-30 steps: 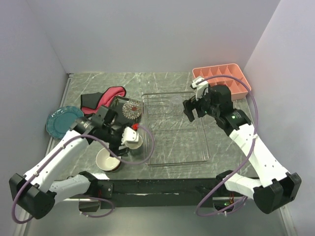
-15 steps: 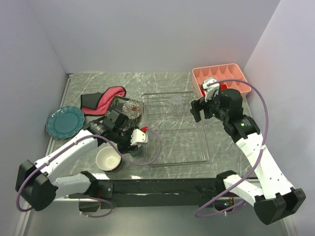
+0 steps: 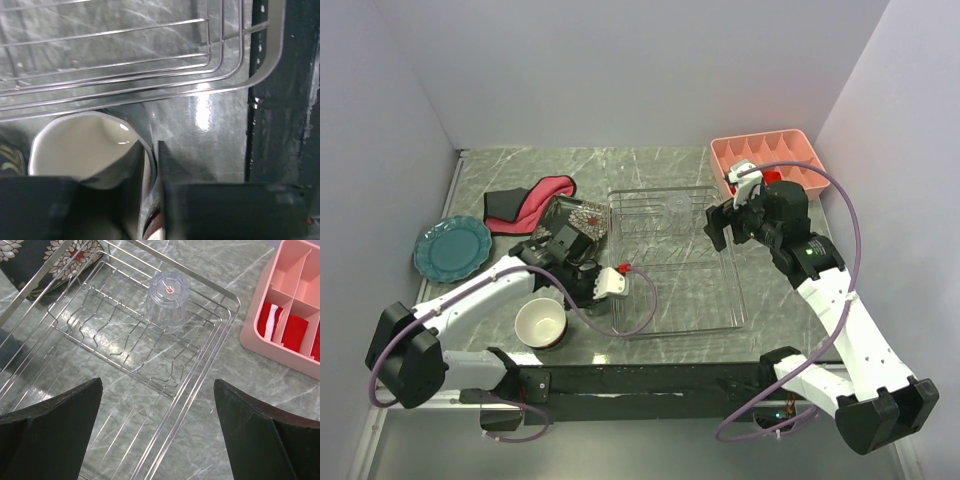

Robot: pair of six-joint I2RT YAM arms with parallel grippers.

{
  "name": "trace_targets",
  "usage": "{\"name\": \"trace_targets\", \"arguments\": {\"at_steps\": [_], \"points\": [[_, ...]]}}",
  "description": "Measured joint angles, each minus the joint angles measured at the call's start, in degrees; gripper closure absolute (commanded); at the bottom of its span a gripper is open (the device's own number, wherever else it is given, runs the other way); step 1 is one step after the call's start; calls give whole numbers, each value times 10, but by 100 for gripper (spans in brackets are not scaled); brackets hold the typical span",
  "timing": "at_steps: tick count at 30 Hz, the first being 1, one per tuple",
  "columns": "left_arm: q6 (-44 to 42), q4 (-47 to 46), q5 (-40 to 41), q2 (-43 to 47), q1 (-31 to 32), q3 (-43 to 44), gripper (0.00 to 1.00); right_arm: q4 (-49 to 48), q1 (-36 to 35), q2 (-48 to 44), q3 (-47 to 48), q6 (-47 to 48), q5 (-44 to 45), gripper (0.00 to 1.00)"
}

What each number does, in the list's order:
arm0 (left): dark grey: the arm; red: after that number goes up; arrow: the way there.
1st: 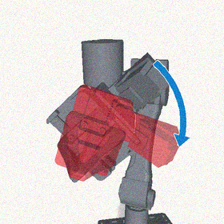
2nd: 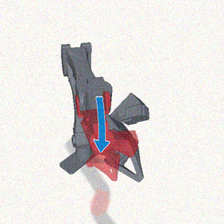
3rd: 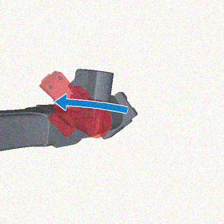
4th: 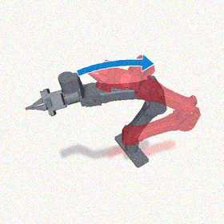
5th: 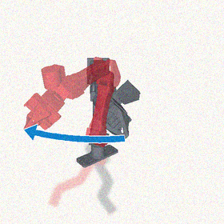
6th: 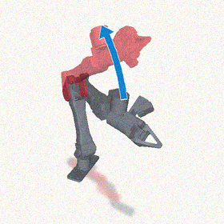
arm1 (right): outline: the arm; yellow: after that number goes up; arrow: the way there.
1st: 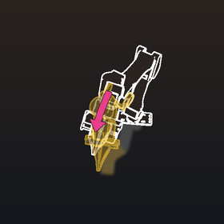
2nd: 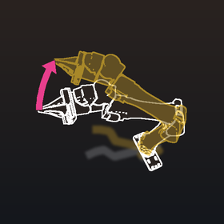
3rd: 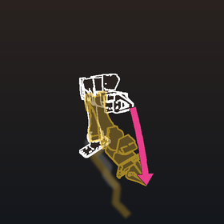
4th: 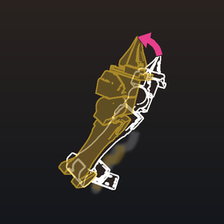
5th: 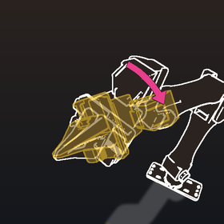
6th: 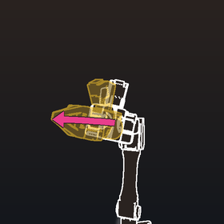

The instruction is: Load the mixed dishes into the dish rack

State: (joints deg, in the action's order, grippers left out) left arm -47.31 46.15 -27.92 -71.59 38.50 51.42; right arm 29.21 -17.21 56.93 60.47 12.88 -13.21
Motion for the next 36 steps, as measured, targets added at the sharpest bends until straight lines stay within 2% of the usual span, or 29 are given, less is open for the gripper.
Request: {"name": "trace_targets", "arguments": {"at_steps": [1,5,8,11,16,20,22,24,27,29,33,36], "points": [[1,3,1,-6,2,3,99,0,0,2,0,0,0,0],[-2,25,10,-21,1,26,99,0,0,7,0,-4,-3,0],[-10,44,9,-17,-22,32,99,-1,0,8,0,-11,-7,0],[-28,89,5,-14,-87,68,99,-1,0,22,9,-19,-15,0],[-61,181,-15,-53,-200,229,99,-8,0,63,45,-40,-30,0],[2,159,-106,-83,-280,323,99,-38,0,73,57,-75,-57,0],[121,74,-160,-81,-308,321,99,-58,0,73,59,-106,-77,0],[274,-87,-195,-67,-320,274,99,-82,1,74,64,-146,-101,0],[544,-345,-205,-55,-320,187,99,-101,3,86,91,-208,-131,0],[717,-462,-199,-76,-319,172,99,-108,4,100,125,-242,-144,0],[924,-603,-151,-130,-313,181,99,-134,4,129,178,-301,-150,0],[1034,-655,-92,-171,-311,203,99,-157,4,153,191,-350,-150,1]]}}
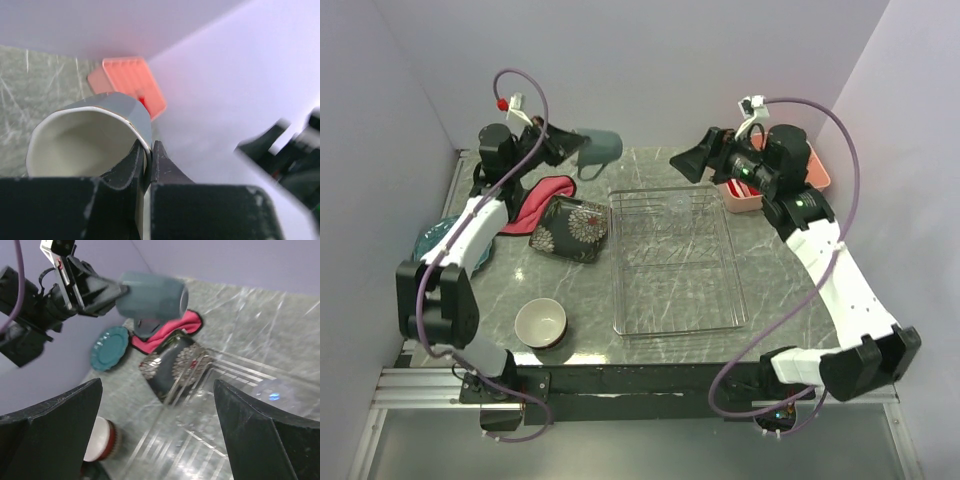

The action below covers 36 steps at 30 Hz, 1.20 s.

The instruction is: Load the mixed dishes into the dish rack

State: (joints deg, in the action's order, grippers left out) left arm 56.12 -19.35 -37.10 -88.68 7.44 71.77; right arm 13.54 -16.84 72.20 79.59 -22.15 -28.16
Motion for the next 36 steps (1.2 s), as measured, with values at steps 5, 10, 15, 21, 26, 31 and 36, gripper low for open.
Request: {"name": "trace_targets", "arguments": {"at_steps": [5,10,15,21,26,31,36], "points": [[129,0,88,-65,2,80,99,-27,-15,77,6,-106,6,1],[216,44,150,-126,9,187,99,-32,-50,217,117,-201,8,4],[280,89,190,-173,32,281,99,-44,-67,330,261,-260,18,10],[345,133,204,-182,54,298,99,-67,-76,368,323,-279,34,12],[389,168,205,-182,59,294,99,-62,-86,371,323,-275,52,16],[412,181,207,-182,56,289,99,-40,-101,363,304,-268,87,15],[424,183,211,-182,56,289,99,7,-109,342,268,-266,123,15]]}}
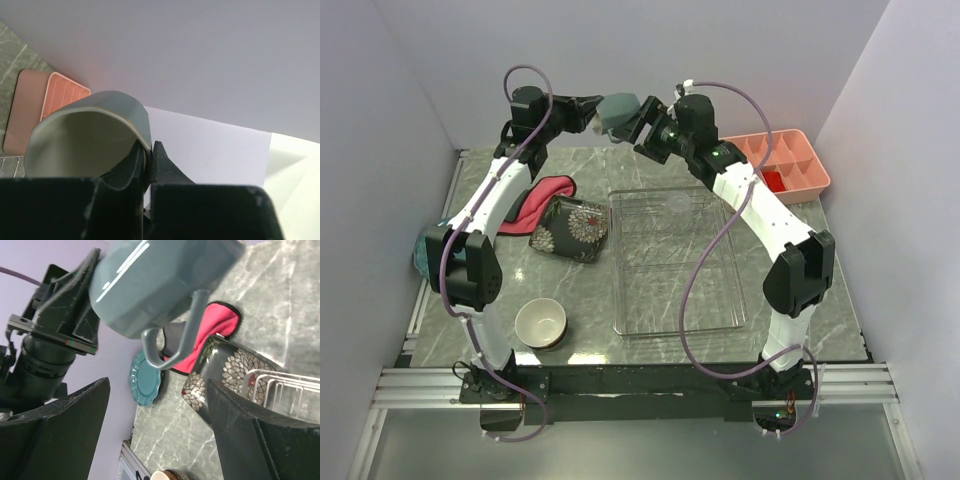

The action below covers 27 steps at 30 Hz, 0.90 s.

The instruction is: Load the mixed dishes into the dish rack

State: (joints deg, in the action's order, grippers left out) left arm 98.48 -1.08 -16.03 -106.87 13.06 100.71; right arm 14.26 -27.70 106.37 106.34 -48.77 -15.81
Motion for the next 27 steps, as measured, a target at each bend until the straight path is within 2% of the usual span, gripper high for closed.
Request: {"name": "trace_targets", "arguments": {"at_steps": [2,6,13,17,19,20,27], "points": [[0,0,0,0,0,0,99,12,-1,-3,-1,0,10,16],[0,0,3,0,2,-2,99,12,-1,-4,0,-2,17,27],[11,15,5,3,20,-16,99,-2,-1,-3,5,-2,12,31],[18,29,5,3,28,-17,99,-10,-1,0,5,-1,7,28],[19,30,5,3,30,-17,99,-10,-1,0,5,1,8,22],[19,31,5,3,30,-17,99,-9,0,0,5,2,8,16],[19,42,8,5,24,-17,99,3,7,-23,-20,7,34,13]]}}
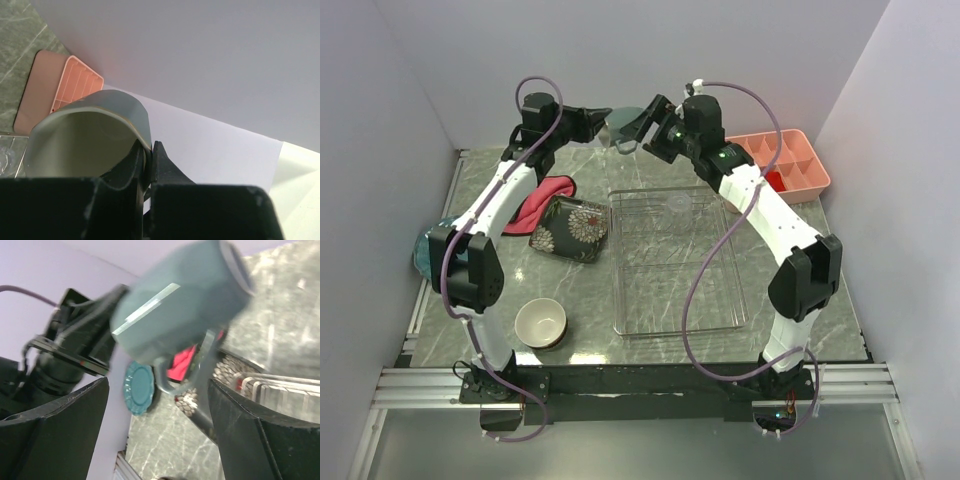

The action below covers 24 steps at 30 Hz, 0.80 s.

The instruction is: Load the mixed dishes into the dish rack

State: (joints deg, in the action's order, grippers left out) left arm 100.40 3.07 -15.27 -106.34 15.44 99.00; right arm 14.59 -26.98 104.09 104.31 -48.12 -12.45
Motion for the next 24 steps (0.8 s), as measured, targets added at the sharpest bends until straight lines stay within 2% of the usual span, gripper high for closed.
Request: {"name": "trace_targets", "arguments": {"at_steps": [14,19,24], "points": [[14,15,2,8,-1,0,99,11,5,-2,-16,-5,-1,20],[27,25,2,20,1,0,99,2,5,17,-15,-11,-16,34],[30,25,1,29,3,0,99,-17,5,22,-13,-12,-40,52]]}}
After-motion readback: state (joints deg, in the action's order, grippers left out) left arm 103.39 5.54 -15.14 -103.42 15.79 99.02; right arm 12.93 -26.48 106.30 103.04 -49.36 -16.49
